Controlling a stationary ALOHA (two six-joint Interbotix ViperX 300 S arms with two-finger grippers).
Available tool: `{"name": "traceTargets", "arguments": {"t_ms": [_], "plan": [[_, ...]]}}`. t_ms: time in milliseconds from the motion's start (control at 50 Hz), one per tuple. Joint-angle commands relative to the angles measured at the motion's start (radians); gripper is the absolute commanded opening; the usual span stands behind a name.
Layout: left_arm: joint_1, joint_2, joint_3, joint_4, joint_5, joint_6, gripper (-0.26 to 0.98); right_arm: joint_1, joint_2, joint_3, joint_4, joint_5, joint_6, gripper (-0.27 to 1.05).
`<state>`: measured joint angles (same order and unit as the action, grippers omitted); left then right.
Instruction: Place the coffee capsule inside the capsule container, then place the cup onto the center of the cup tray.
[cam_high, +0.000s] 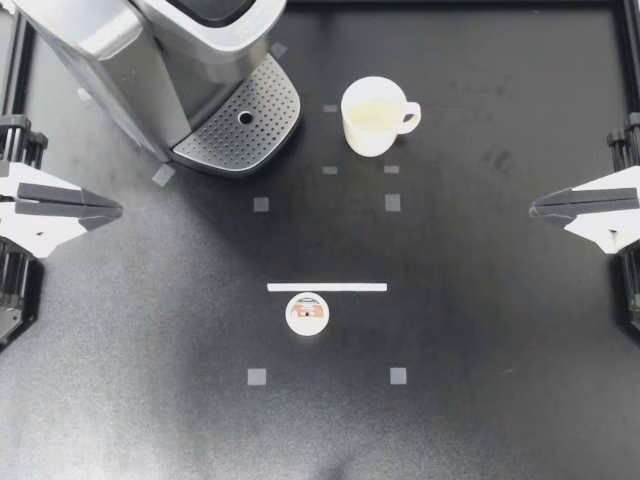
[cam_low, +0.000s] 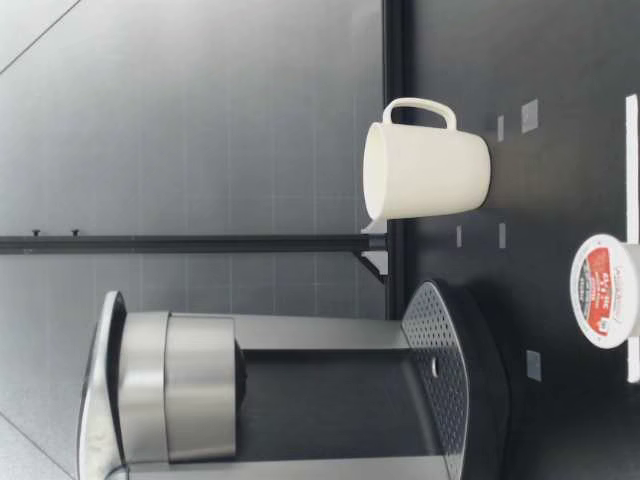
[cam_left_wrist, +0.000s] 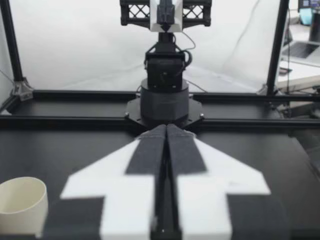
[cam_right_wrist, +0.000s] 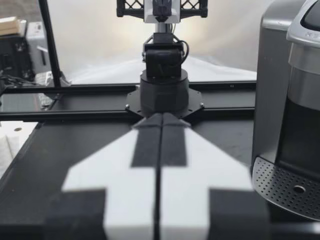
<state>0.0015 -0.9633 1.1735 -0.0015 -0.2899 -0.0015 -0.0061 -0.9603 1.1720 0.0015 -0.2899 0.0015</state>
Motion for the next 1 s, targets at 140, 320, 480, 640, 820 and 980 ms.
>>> {"name": "traceTargets", "arguments": {"t_ms": [140,320,480,640,820,980], "plan": [[0.000,0.002,-0.025,0.005,-0.015,0.025,0.08,-0.006,0.063,-0.035,0.000,-0.009,-0.002,-0.02],[0.000,0.005,-0.028,0.003,-0.025,0.017,0.08,-0.008,0.242,-0.149,0.006,0.046,0.002,-0.02],[0.000,0.005,-0.023,0.003,-0.028,0.014,0.08,-0.006,0.431,-0.293,0.009,0.213,0.002,-0.02],[0.000,0.005,-0.028,0.003,-0.040,0.018,0.08,-0.006,0.594,-0.423,0.012,0.414,0.011,-0.02],[0.000,0.005,-0.021,0.003,-0.044,0.021,0.08,-0.006,0.726,-0.512,0.012,0.551,0.005,0.01],[0.000,0.005,-0.012,0.003,-0.046,0.020,0.08,0.000,0.792,-0.523,0.012,0.545,0.005,0.19]]}}
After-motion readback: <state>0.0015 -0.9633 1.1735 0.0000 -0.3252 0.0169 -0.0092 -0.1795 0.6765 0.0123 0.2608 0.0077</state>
